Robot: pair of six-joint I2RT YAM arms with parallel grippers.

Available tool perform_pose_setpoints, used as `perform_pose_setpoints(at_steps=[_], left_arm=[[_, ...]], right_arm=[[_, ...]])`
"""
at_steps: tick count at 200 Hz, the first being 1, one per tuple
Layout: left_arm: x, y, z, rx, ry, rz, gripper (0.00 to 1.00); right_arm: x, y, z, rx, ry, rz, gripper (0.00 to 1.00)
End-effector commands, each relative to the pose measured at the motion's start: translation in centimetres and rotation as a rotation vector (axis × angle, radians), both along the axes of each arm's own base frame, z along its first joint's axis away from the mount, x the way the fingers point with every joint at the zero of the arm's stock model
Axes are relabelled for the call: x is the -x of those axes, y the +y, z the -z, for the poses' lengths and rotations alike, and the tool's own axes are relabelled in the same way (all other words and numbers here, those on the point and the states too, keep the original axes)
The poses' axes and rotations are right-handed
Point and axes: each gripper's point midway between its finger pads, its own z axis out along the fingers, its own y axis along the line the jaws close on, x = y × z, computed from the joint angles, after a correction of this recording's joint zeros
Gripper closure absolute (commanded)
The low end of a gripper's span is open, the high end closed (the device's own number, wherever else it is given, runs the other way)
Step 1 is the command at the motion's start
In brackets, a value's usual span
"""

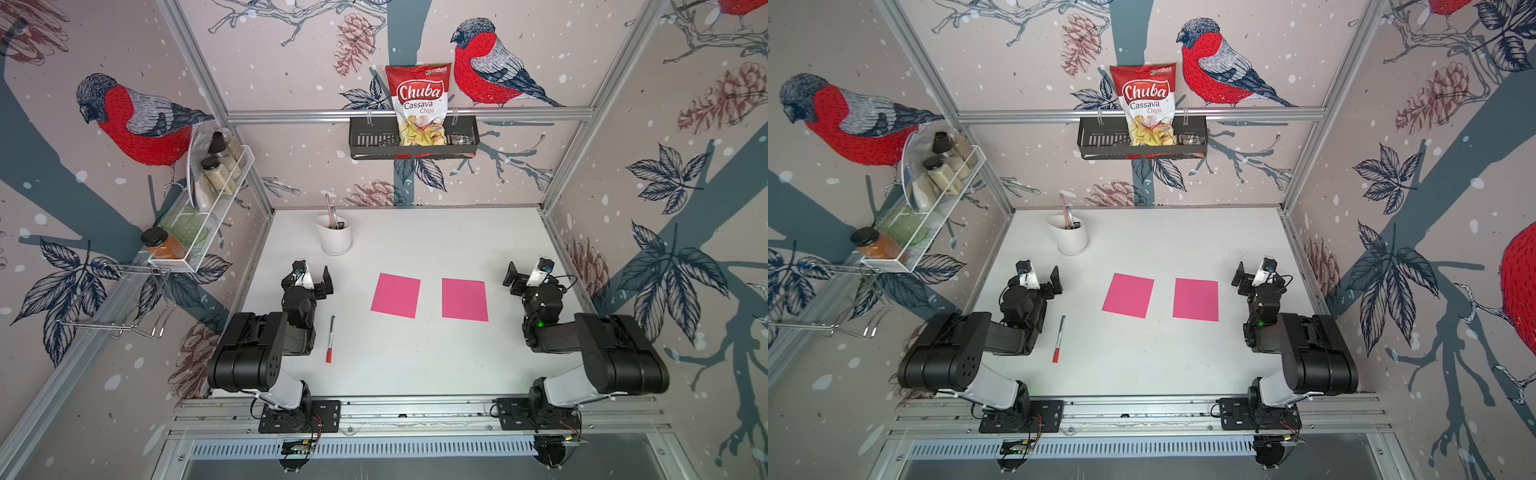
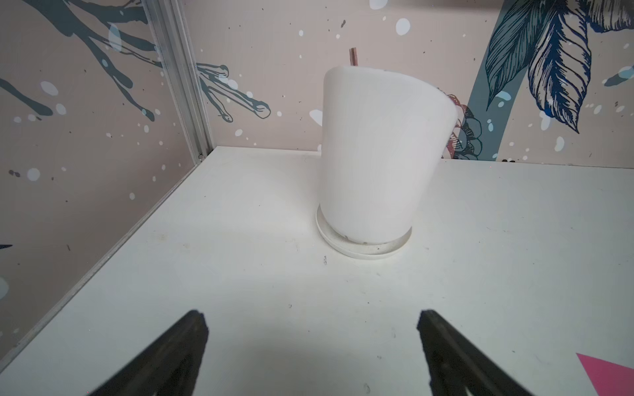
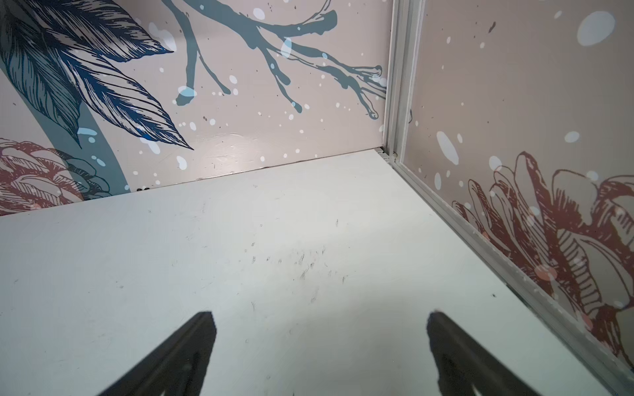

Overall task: Fold the square paper along the opposite sides
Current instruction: Pick up the paper from the center of the board.

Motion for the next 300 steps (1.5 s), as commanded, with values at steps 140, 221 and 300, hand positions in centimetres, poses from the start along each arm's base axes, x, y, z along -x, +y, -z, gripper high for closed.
perform_pose_setpoints(at_steps=[140, 221, 300], left_arm=[[-0.6, -0.1, -7.3, -0.068, 0.043, -0.200, 0.01], [-1.7, -14.3, 2.4, 0.307, 0.745, 0.087, 0.03], [2.3, -21.7, 8.7, 0.401, 0.968, 0.396, 0.08]], right_arm=[[-2.5, 3.0, -7.4, 0.099, 0.041, 0.131, 0.00], [-0.5, 25.1, -5.8, -0.346, 0.335, -0.653, 0.00], [5.9, 32.6, 4.3, -0.370, 0.638, -0.915, 0.13]])
